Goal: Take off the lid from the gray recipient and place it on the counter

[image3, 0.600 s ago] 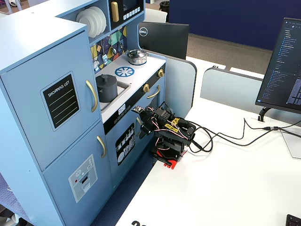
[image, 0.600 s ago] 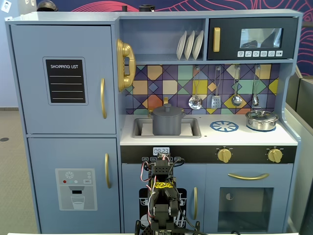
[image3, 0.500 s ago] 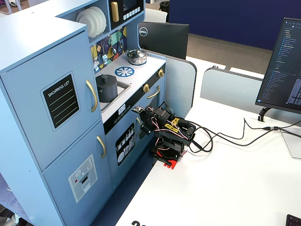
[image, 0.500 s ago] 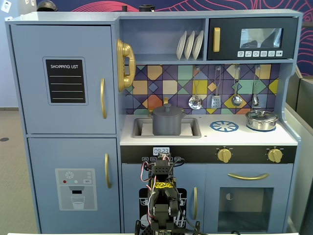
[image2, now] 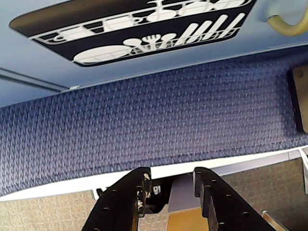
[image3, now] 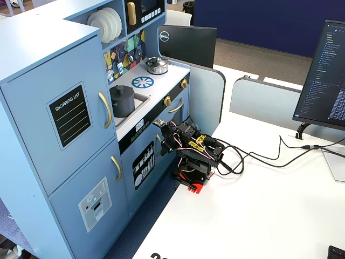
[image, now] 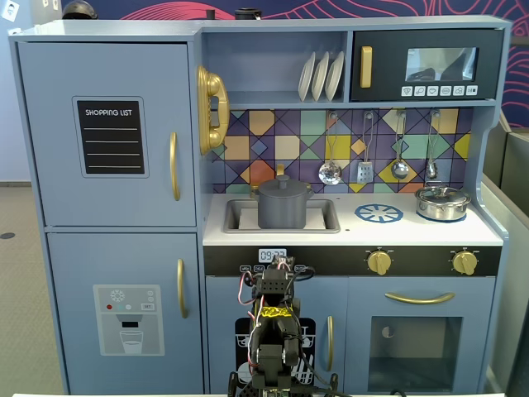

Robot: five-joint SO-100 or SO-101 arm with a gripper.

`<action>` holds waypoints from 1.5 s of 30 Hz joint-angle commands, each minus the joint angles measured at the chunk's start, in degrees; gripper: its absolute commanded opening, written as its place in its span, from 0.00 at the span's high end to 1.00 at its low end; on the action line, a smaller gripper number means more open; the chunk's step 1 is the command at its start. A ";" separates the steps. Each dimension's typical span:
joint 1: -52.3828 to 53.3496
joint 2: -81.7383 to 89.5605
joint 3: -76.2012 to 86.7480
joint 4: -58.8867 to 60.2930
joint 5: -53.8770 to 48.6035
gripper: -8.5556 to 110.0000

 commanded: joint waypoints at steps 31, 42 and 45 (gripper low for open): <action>1.85 -25.05 -38.58 -62.31 -7.56 0.82; 3.08 -36.39 -44.56 -64.25 -6.24 0.82; 2.99 -39.46 -46.41 -66.09 -5.80 0.82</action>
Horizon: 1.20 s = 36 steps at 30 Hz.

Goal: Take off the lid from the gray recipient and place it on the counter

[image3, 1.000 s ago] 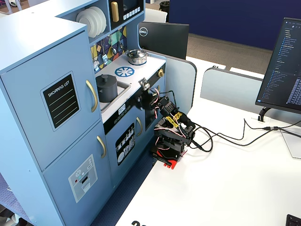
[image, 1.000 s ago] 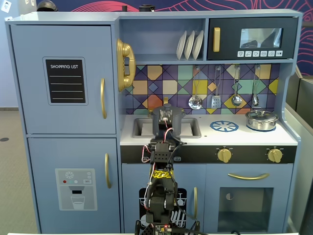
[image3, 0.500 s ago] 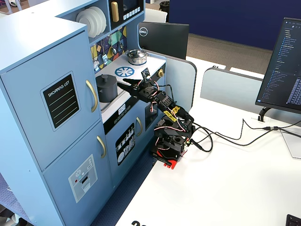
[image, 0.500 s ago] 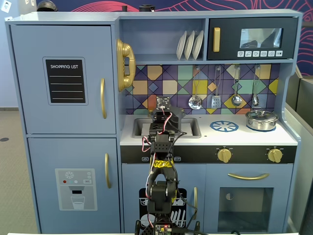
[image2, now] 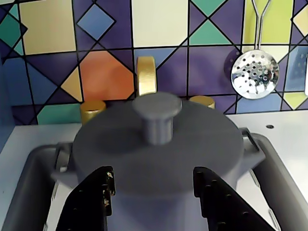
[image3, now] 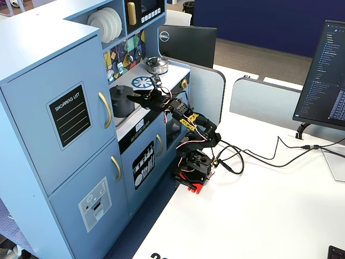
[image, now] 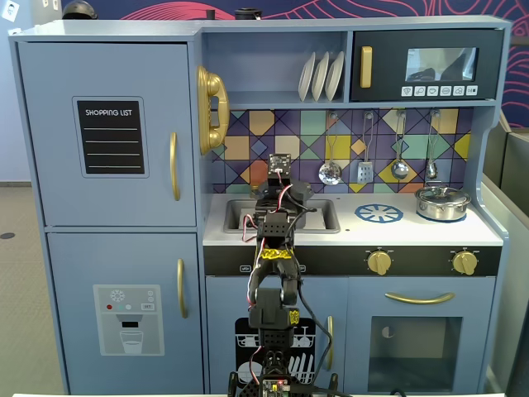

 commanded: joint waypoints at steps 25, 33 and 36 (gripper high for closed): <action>-0.09 -26.89 -19.16 -10.63 0.09 0.85; -1.05 -29.00 -22.32 -10.90 -1.23 0.93; -1.49 -27.60 -23.55 -11.60 -1.41 0.93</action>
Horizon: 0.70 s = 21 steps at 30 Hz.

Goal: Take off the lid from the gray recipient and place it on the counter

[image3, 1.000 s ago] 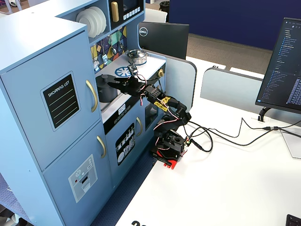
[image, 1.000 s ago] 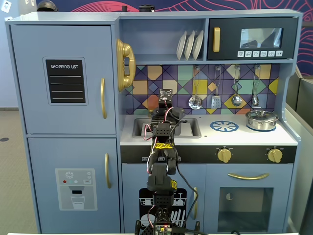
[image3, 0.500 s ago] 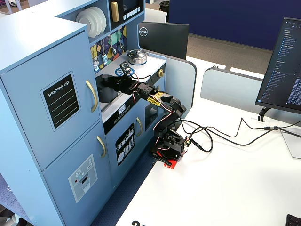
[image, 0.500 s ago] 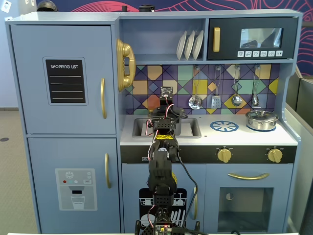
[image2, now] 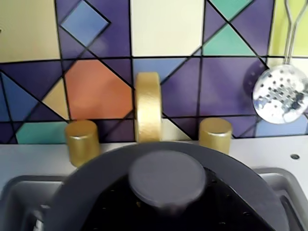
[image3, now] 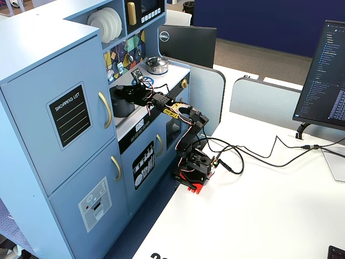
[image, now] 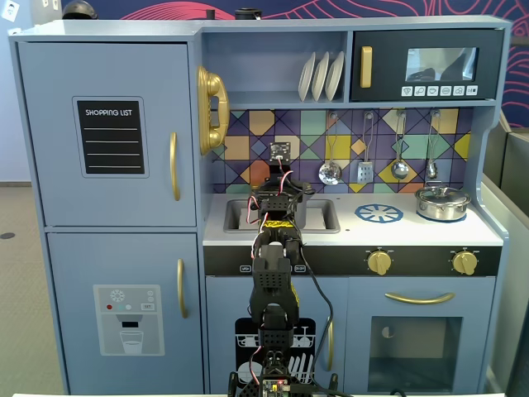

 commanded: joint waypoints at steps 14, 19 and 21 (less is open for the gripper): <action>14.50 5.10 -11.51 2.02 3.34 0.93; 22.76 5.54 -10.28 2.29 4.31 0.93; 25.75 4.57 -9.14 1.14 4.48 0.93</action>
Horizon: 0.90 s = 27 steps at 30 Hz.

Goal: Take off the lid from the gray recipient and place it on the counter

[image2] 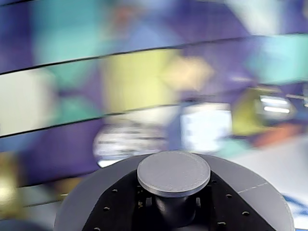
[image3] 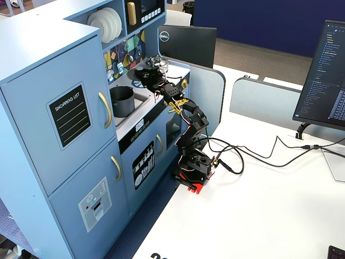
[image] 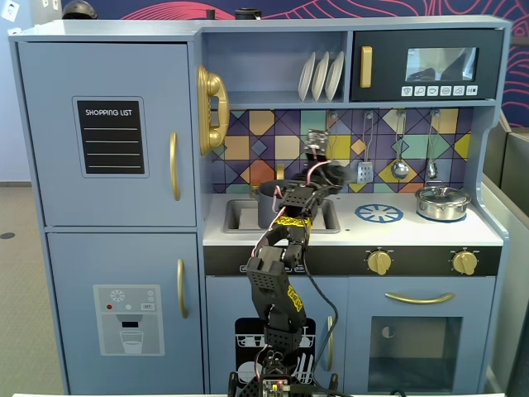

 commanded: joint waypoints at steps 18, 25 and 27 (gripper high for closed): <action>11.25 -10.90 8.70 -16.88 -1.76 0.93; 10.63 -15.64 7.91 -19.86 -2.20 0.93; 10.28 -16.52 7.91 -20.04 -2.55 0.93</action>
